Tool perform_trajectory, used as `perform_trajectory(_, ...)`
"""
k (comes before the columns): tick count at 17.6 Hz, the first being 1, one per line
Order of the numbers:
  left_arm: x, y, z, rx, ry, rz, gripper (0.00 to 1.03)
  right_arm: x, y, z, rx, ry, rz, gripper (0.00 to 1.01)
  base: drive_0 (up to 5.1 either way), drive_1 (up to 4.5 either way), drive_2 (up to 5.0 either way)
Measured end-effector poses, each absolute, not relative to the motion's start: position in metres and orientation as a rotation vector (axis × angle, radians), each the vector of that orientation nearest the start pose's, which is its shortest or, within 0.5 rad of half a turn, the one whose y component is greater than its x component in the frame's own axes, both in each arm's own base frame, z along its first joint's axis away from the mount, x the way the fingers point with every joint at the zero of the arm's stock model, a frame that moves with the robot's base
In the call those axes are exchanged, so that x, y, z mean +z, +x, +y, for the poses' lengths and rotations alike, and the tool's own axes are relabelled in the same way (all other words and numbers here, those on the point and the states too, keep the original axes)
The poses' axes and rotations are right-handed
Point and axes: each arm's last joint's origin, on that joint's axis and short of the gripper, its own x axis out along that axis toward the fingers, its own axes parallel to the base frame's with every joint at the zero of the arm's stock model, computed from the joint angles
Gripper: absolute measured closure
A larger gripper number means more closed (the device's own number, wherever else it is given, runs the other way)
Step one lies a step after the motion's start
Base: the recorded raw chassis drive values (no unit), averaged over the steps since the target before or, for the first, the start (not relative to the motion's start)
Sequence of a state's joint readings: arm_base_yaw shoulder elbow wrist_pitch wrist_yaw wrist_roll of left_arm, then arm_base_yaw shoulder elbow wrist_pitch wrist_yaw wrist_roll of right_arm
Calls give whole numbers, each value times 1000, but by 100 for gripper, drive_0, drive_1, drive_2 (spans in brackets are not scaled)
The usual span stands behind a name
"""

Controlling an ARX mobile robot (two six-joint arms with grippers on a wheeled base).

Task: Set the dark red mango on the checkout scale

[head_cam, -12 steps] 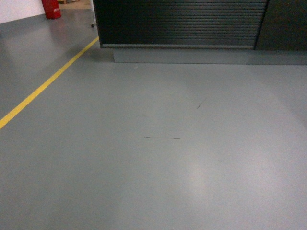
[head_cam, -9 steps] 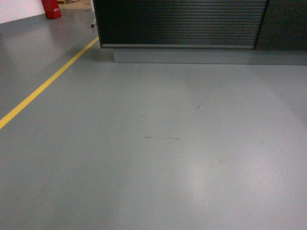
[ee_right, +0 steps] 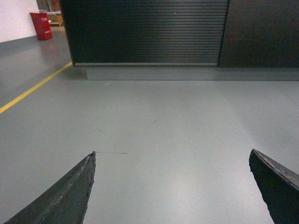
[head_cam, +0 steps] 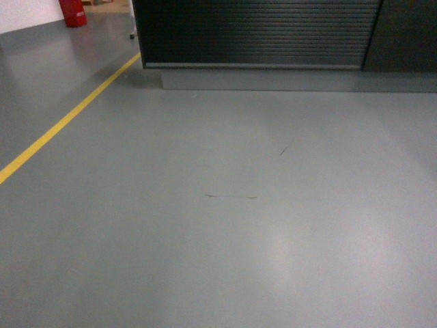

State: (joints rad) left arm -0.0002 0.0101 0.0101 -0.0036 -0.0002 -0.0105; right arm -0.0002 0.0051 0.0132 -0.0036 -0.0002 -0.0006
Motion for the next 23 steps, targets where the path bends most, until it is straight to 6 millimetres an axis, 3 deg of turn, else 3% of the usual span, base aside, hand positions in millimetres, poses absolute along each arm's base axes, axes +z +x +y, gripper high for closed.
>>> perform_trajectory(12,166,98,0,0,-10,3,5,167,97,0,0,-1,-4,3,0,0,0)
perform_trajectory(23,166,98,0,0,-10,2,5,167,97,0,0,-1,-2,3,1,431,-429)
